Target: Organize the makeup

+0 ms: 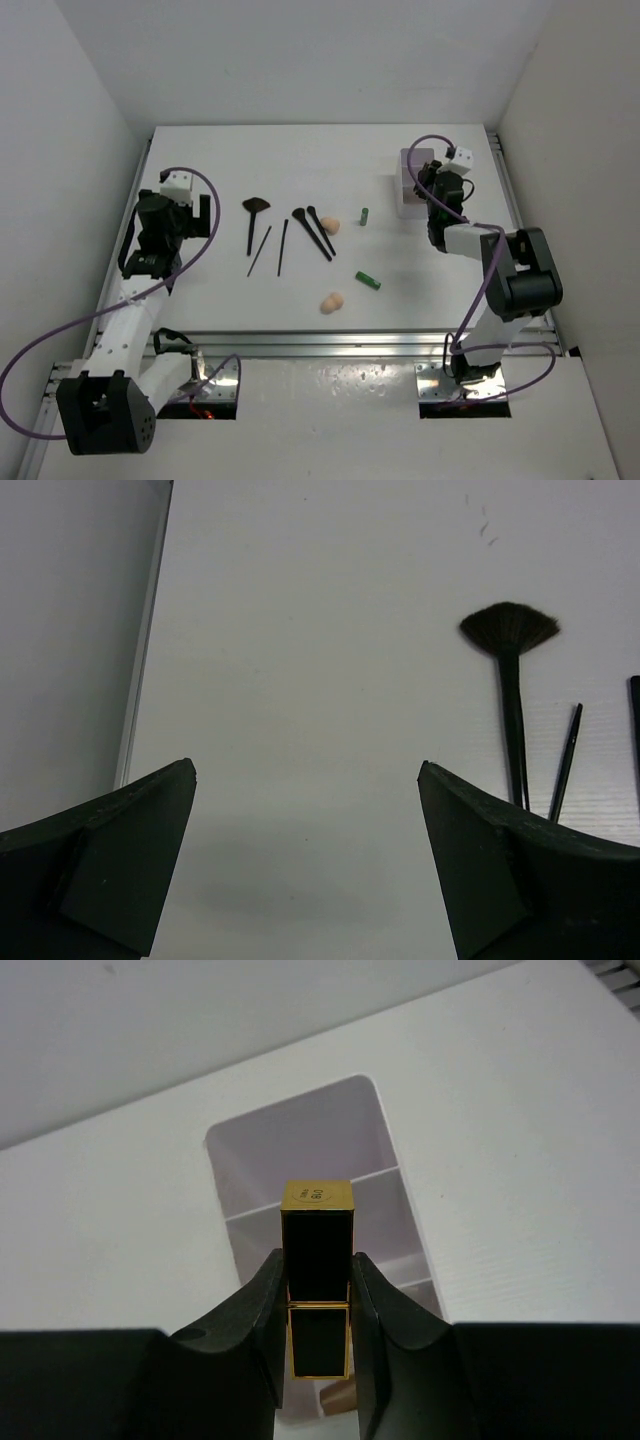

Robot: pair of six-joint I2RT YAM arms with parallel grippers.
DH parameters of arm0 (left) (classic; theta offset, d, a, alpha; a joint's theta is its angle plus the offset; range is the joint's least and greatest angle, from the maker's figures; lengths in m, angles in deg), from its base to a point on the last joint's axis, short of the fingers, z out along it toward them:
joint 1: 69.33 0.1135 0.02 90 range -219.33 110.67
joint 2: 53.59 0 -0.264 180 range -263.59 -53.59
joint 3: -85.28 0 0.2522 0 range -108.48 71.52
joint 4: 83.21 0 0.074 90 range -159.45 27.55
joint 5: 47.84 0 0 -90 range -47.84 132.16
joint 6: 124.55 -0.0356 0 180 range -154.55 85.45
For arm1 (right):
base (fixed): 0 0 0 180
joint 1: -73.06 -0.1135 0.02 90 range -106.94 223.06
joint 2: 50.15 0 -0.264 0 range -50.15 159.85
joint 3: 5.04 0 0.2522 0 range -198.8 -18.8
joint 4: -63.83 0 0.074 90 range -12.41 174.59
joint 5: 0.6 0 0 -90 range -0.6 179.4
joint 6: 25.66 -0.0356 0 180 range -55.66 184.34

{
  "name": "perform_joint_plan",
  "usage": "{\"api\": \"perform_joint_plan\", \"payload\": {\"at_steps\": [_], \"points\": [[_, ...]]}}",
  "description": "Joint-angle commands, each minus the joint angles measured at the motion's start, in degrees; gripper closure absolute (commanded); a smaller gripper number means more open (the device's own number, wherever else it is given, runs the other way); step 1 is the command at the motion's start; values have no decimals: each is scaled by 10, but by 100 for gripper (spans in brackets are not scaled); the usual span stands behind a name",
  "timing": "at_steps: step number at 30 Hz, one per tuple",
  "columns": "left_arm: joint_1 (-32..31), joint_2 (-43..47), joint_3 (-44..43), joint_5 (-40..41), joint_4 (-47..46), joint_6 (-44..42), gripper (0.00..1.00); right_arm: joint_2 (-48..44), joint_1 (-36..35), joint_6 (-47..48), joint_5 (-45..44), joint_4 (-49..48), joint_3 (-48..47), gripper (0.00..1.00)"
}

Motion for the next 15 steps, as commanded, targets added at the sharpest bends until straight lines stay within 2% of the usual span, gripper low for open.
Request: {"api": "perform_joint_plan", "payload": {"at_steps": [1,8,15], "points": [[6,-18,-14,17,-28,-8,0,22,-2,-2,-56,-125,-3,100],[6,-55,-32,22,-39,-25,0,49,-22,21,-106,-180,36,100],[6,-72,-42,22,-45,-36,0,101,-22,23,-92,-253,43,100]]}}
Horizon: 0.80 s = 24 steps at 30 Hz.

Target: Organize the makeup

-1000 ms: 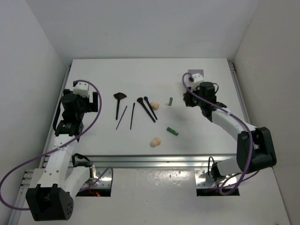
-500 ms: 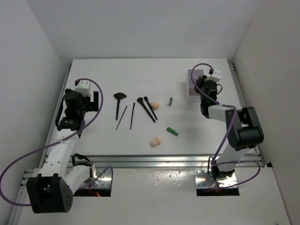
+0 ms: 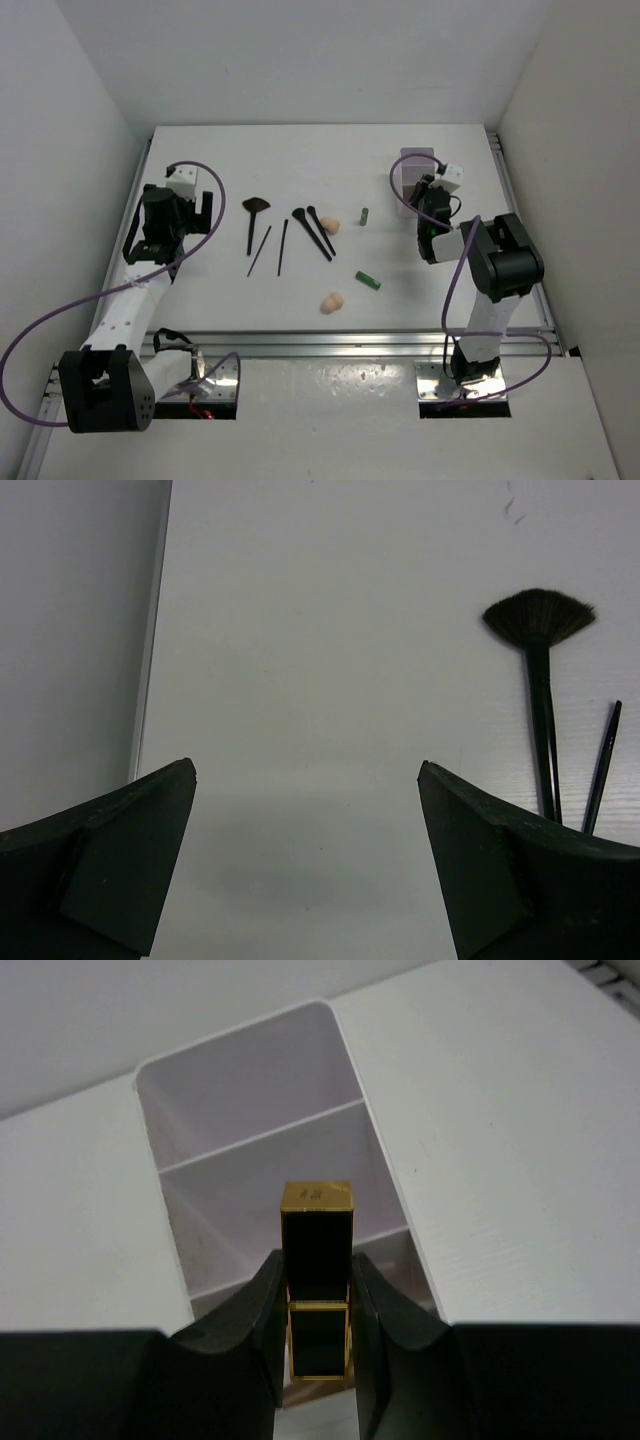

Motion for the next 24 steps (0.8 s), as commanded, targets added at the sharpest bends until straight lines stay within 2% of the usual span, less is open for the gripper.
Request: {"api": "perform_joint_plan", "payload": {"at_steps": [1,3,6,7,8,10,11,14,20,23,24], "points": [[6,1,-25,5,-24,-9,0,3,0,-1,-7,-77,0,100],[6,1,-25,5,-24,-9,0,8,0,7,-8,-70,-4,98],[6,1,-25,5,-29,-9,0,16,-1,7,-13,-77,1,86],[6,1,-25,5,-29,-9,0,17,0,7,-10,-77,8,80],[6,6,-25,5,-29,-9,0,13,0,4,-6,-77,10,69],[6,6,-25,5,-29,-9,0,-1,0,-6,3,-77,23,63],[6,6,-25,-1,-29,-15,0,-6,-2,-4,2,-76,25,54],[6,11,-25,-10,-29,-20,0,-20,0,-1,29,-69,32,43],[6,11,-20,-43,-18,-26,0,-56,-1,19,38,-75,55,40],[6,6,-30,-76,-17,-44,0,-134,-13,63,88,12,44,37],[6,6,-30,-100,-17,-58,0,-150,-16,76,129,134,25,34]]}}
